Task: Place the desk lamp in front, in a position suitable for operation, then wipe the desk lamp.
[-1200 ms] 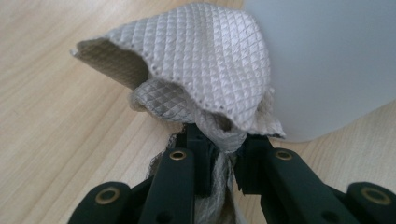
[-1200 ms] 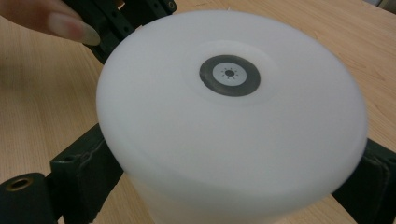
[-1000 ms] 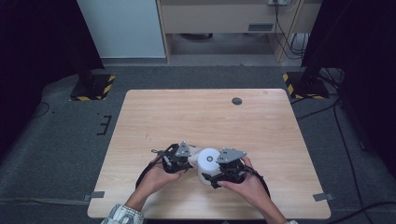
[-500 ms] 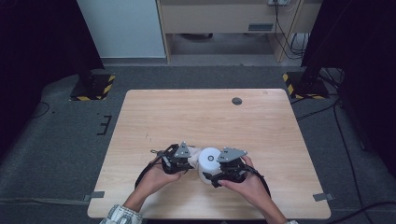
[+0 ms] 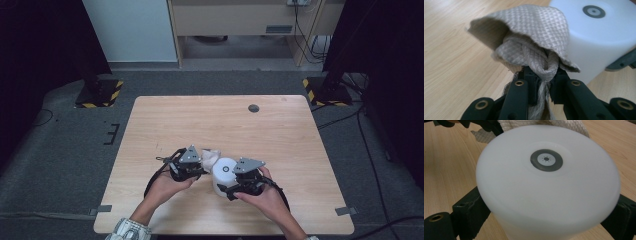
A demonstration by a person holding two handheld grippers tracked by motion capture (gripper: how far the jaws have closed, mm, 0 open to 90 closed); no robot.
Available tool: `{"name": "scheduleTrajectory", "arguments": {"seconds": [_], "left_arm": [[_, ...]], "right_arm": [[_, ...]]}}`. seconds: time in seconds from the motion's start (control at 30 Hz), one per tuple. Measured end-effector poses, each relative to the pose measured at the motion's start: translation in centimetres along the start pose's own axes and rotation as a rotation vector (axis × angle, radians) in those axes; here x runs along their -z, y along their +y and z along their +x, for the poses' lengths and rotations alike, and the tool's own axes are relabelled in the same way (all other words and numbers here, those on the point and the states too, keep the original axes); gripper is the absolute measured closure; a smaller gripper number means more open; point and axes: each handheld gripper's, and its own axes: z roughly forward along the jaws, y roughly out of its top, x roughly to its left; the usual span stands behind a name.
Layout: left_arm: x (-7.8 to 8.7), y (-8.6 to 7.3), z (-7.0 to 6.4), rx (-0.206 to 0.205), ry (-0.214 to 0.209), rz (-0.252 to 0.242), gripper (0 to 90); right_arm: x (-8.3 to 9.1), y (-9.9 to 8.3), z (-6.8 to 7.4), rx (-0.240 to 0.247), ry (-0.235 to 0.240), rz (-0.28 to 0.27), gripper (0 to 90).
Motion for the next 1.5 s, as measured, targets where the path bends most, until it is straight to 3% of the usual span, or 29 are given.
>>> {"name": "scheduleTrajectory", "arguments": {"seconds": [0.1,0.13,0.2,0.23,0.27,0.3,0.37,0.47,0.67,0.8,0.87,0.93,1.03,1.07,1.1,1.23,1.3,1.33,1.5], "left_arm": [[-0.6,-0.3,-0.1,-0.002,-0.004,0.025,78.1],[-1.4,-0.6,0.0,-0.014,-0.002,0.069,78.2],[-2.5,-1.0,0.2,-0.013,-0.001,0.116,78.2],[-2.5,-1.0,0.2,-0.013,-0.001,0.116,78.2],[-3.1,-1.3,0.3,-0.031,-0.002,0.162,78.2],[-3.3,-1.5,0.3,-0.040,0.000,0.177,78.1],[-3.3,-1.5,0.3,-0.040,-0.002,0.179,78.2],[-2.2,-1.0,0.4,-0.006,-0.006,0.090,78.1],[-0.4,0.1,0.0,0.002,0.005,0.017,78.2],[-0.6,0.0,-0.2,0.000,0.003,0.032,78.2],[-1.6,-0.4,-0.3,-0.011,0.007,0.084,78.2],[-1.8,-0.5,-0.1,-0.009,0.007,0.093,78.2],[-1.4,-0.3,0.0,0.000,0.008,0.064,78.2],[-0.8,0.1,-0.1,0.017,0.004,0.017,78.2],[-0.5,0.2,-0.1,0.020,0.007,0.002,78.1],[-0.3,0.2,-0.2,0.021,0.001,-0.006,78.2],[-0.7,0.1,-0.3,0.002,0.001,0.024,78.1],[-1.3,-0.3,-0.4,-0.019,0.007,0.069,78.1],[-2.3,-0.8,-0.2,-0.016,0.001,0.110,78.1]], "right_arm": [[0.0,0.0,-0.1,0.000,0.003,0.000,8.7],[0.1,0.0,-0.1,0.003,0.011,0.003,8.7],[0.1,0.0,-0.2,0.002,0.015,0.003,8.7],[0.1,0.0,-0.2,0.002,0.015,0.003,8.7],[0.0,0.0,-0.3,0.002,0.015,0.001,8.7],[0.0,0.0,-0.2,0.003,0.014,0.003,8.7],[0.1,0.0,-0.2,0.007,0.013,0.002,8.7],[0.0,0.0,-0.3,0.001,0.015,0.001,8.7],[0.1,-0.1,-0.3,0.004,0.008,0.001,8.7],[0.1,-0.1,-0.4,0.003,0.007,0.001,8.7],[0.1,-0.1,-0.4,0.003,0.008,-0.001,8.7],[0.2,-0.1,-0.4,0.002,0.008,0.003,8.7],[0.2,-0.1,-0.6,-0.002,0.004,0.003,8.7],[0.2,-0.1,-0.7,-0.004,0.002,0.002,8.7],[0.2,-0.1,-0.8,-0.010,0.002,0.001,8.7],[0.1,-0.2,-0.9,-0.016,0.000,-0.001,8.7],[0.1,-0.1,-0.9,-0.009,-0.001,0.001,8.7],[0.1,-0.1,-0.9,-0.008,-0.002,0.001,8.7],[0.1,-0.1,-0.8,-0.009,-0.003,0.002,8.7]]}}
